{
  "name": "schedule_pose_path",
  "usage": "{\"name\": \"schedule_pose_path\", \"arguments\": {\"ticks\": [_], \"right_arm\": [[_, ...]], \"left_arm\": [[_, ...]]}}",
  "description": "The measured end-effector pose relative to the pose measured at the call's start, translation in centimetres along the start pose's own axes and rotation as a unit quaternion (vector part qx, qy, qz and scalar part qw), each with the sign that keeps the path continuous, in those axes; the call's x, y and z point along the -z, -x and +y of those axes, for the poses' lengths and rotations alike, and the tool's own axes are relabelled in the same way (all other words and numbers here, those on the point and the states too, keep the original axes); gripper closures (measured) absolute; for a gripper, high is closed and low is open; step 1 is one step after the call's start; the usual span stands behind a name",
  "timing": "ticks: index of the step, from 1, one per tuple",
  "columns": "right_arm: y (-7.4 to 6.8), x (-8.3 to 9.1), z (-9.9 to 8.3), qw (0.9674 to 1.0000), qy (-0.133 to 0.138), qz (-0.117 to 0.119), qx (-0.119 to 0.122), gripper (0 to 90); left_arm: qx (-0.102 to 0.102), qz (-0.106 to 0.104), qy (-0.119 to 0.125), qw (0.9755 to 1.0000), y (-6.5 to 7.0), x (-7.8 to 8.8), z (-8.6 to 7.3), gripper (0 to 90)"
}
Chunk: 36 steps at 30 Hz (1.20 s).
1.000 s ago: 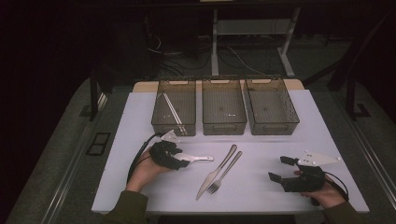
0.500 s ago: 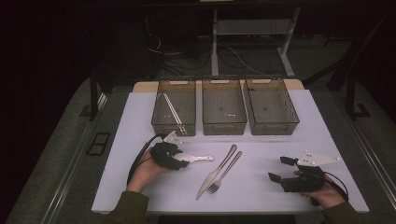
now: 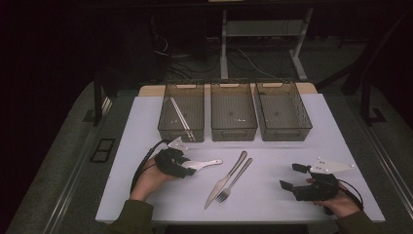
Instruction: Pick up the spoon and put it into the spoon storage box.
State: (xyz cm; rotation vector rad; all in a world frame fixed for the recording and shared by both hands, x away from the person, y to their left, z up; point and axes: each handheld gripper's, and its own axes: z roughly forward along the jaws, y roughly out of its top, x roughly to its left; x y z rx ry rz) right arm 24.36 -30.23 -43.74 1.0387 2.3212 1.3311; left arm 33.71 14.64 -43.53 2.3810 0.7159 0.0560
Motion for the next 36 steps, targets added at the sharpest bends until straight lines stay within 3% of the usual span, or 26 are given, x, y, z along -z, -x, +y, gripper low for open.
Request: {"name": "schedule_pose_path", "arguments": {"ticks": [4, 6, 10, 12, 16, 19, 28, 36], "right_arm": [[0.0, 0.0, 0.0, 1.0, 0.0, 0.0, 0.0, 19.8], [0.0, 0.0, 0.0, 1.0, 0.0, 0.001, 0.0, 19.8], [0.0, 0.0, 0.0, 1.0, -0.001, 0.0, 0.001, 19.8], [0.0, 0.0, 0.0, 1.0, 0.0, 0.0, 0.001, 19.8], [0.0, 0.0, 0.0, 1.0, -0.002, -0.001, 0.002, 19.9], [-0.1, 0.0, 0.0, 1.0, -0.004, -0.002, 0.004, 19.8], [-0.1, 0.0, 0.0, 1.0, -0.002, -0.001, 0.004, 19.8], [-0.1, 0.0, 0.0, 1.0, -0.001, 0.001, 0.004, 19.8]], "left_arm": [[0.016, -0.012, 0.01, 0.9997, -0.2, 0.1, 0.0, 49.8], [0.022, -0.018, 0.021, 0.9994, -0.3, 0.3, 0.0, 56.9], [-0.001, -0.005, 0.004, 1.0, 0.1, 0.0, 0.1, 62.2], [-0.009, -0.01, -0.001, 0.9999, 0.2, 0.0, 0.1, 67.9], [-0.029, -0.006, -0.004, 0.9995, 0.6, 0.1, 0.4, 75.1], [-0.033, -0.008, 0.001, 0.9994, 0.8, 0.2, 0.5, 80.1], [-0.046, -0.002, 0.001, 0.9989, 1.1, 0.2, 0.9, 81.4], [-0.048, 0.008, 0.027, 0.9985, 1.5, 0.8, 1.5, 81.4]]}}
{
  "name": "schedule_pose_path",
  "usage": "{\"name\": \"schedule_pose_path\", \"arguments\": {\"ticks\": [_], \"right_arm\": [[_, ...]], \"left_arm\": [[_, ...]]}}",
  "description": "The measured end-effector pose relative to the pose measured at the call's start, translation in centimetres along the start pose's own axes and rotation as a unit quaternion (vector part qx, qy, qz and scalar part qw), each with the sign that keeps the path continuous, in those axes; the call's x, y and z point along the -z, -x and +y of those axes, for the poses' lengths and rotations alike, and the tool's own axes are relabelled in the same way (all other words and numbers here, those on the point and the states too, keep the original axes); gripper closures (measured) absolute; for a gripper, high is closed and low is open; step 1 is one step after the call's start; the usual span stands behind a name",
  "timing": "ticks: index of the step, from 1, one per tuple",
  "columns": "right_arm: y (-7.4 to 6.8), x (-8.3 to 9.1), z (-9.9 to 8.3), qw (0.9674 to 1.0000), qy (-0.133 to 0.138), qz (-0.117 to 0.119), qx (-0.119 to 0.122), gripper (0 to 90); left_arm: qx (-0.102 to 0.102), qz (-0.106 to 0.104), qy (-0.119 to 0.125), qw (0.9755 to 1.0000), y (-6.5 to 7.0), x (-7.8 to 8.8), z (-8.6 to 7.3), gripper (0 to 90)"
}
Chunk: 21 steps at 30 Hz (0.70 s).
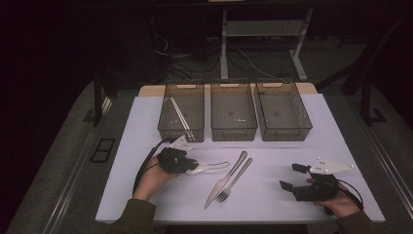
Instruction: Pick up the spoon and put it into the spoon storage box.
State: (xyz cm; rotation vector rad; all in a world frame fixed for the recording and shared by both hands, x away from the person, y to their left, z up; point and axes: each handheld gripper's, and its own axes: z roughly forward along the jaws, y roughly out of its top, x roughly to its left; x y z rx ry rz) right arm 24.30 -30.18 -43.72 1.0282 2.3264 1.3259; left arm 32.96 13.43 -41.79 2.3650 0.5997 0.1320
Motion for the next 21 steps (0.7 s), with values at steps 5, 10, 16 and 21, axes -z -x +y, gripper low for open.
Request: {"name": "schedule_pose_path", "arguments": {"ticks": [5, 10, 16, 21], "right_arm": [[0.0, 0.0, 0.0, 1.0, 0.0, 0.001, -0.001, 19.8], [0.0, -0.1, 0.0, 1.0, 0.002, 0.003, -0.002, 19.8], [-0.1, 0.0, 0.1, 0.9998, 0.021, 0.005, 0.001, 19.8], [0.0, -0.4, 0.1, 0.9998, 0.02, 0.006, 0.001, 19.3]], "left_arm": [[-0.005, 0.009, 0.015, 0.9998, 0.1, 0.6, 0.3, 81.4], [-0.012, 0.017, 0.028, 0.9994, 0.3, 1.1, 0.6, 81.4], [-0.017, 0.022, 0.047, 0.9985, 0.5, 1.5, 1.1, 81.4], [-0.023, 0.023, 0.055, 0.998, 0.6, 1.7, 1.5, 81.4]]}}
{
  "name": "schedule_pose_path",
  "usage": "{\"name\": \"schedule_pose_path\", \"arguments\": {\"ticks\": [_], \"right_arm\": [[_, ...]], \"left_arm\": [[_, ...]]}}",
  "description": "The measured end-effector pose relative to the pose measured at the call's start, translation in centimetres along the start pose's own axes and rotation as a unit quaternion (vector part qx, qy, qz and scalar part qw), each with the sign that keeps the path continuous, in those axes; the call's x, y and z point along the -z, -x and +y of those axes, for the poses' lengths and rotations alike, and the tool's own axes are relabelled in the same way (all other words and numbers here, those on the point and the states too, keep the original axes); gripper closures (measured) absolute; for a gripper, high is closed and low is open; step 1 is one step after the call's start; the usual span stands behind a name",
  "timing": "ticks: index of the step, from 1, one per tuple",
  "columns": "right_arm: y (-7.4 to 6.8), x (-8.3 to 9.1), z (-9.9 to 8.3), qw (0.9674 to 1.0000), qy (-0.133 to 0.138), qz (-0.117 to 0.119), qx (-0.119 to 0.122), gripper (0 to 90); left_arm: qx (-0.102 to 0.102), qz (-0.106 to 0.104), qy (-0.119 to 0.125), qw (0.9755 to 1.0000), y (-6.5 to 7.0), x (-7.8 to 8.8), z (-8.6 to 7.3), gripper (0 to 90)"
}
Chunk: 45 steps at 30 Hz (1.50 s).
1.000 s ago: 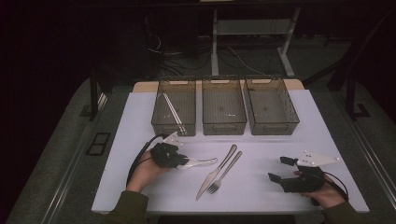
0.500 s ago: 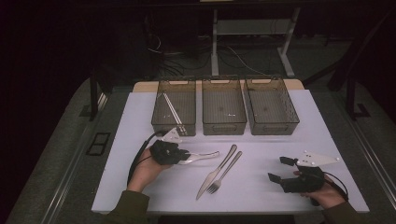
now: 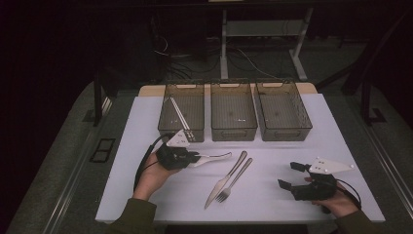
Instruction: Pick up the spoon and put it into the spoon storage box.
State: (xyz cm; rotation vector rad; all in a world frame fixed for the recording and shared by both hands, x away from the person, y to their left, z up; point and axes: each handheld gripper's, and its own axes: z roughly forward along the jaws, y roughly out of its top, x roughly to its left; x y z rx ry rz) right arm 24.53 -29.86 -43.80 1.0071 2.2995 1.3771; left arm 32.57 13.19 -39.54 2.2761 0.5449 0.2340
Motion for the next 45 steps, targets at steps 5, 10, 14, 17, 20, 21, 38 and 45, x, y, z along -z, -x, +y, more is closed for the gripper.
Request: {"name": "schedule_pose_path", "arguments": {"ticks": [5, 10, 14, 17, 20, 21, 38, 45], "right_arm": [[0.0, -0.6, 0.2, 1.0, 0.003, 0.001, -0.002, 19.1], [0.0, -1.0, 0.2, 1.0, -0.003, 0.003, 0.002, 19.1], [-0.1, -0.9, 0.2, 1.0, -0.002, 0.003, -0.002, 19.1], [-0.2, -0.9, 0.2, 1.0, -0.004, 0.004, -0.001, 19.1], [-0.2, -0.8, 0.2, 1.0, -0.002, 0.005, 0.001, 19.0], [-0.2, -0.8, 0.2, 1.0, -0.002, 0.005, -0.001, 19.0], [-0.1, -0.6, 0.2, 0.9999, 0.002, 0.005, -0.009, 19.1], [-0.1, -0.5, 0.2, 0.9999, 0.005, 0.006, -0.009, 19.1]], "left_arm": [[-0.005, 0.003, 0.004, 1.0, 0.0, 0.2, 0.3, 81.4], [-0.005, -0.002, 0.014, 0.9999, -0.1, 0.3, 0.8, 81.4], [-0.008, -0.004, 0.022, 0.9997, -0.3, 0.1, 1.4, 81.4], [-0.012, -0.003, 0.028, 0.9995, -0.5, 0.0, 2.0, 81.4], [-0.015, -0.003, 0.034, 0.9993, -0.6, -0.2, 2.7, 81.4], [-0.016, -0.003, 0.035, 0.9993, -0.7, -0.3, 2.9, 81.4], [-0.041, 0.007, 0.041, 0.9983, -2.2, -1.2, 7.4, 81.4], [-0.05, 0.01, 0.042, 0.9978, -3.1, -1.7, 9.1, 81.4]]}}
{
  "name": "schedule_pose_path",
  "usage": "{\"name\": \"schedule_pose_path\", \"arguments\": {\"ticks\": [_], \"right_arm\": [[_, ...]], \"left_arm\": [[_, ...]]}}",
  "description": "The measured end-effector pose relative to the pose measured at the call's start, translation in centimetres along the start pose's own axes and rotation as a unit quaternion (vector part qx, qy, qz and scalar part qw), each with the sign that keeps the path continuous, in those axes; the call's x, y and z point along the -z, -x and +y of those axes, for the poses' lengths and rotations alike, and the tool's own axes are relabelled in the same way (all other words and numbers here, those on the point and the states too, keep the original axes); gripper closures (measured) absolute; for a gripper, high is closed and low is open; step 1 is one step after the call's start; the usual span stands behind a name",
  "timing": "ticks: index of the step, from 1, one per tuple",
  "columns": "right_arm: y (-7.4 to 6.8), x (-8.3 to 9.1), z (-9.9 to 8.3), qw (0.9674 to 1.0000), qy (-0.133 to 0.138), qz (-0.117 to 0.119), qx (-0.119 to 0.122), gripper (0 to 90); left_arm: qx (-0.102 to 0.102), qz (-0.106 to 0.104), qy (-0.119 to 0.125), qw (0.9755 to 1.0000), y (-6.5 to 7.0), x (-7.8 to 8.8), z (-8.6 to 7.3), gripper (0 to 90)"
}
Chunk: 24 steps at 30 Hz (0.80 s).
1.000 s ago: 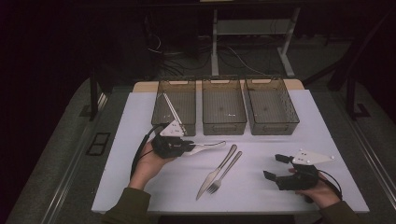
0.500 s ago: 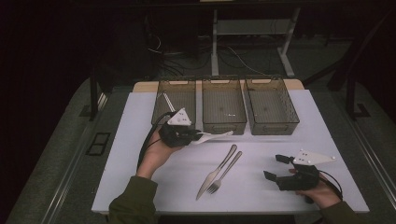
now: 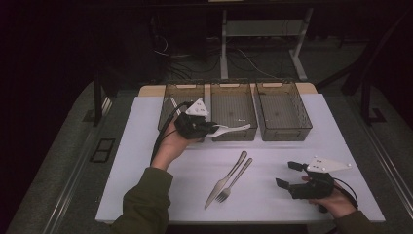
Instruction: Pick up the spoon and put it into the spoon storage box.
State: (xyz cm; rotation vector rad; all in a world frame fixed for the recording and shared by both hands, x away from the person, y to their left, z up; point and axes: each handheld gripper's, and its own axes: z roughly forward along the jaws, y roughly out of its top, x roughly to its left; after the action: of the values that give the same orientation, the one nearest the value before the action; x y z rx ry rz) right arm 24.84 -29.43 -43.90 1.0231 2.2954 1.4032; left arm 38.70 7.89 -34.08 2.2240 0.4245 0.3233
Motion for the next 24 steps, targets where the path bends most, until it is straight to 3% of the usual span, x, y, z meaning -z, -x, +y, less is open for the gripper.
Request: {"name": "schedule_pose_path", "arguments": {"ticks": [4, 17, 24], "right_arm": [[0.0, 0.0, 0.0, 1.0, 0.001, 0.0, -0.003, 19.0], [0.2, 0.3, 0.0, 0.9999, 0.007, 0.001, -0.007, 19.1], [0.1, 0.4, 0.0, 0.9999, 0.012, 0.003, -0.012, 19.1]], "left_arm": [[0.006, 0.004, 0.007, 1.0, -0.6, -0.7, 0.7, 81.4], [-0.017, 0.022, -0.041, 0.9988, -2.8, -3.8, 3.2, 81.3], [-0.019, 0.029, -0.071, 0.9969, -3.5, -6.0, 3.5, 81.3]]}}
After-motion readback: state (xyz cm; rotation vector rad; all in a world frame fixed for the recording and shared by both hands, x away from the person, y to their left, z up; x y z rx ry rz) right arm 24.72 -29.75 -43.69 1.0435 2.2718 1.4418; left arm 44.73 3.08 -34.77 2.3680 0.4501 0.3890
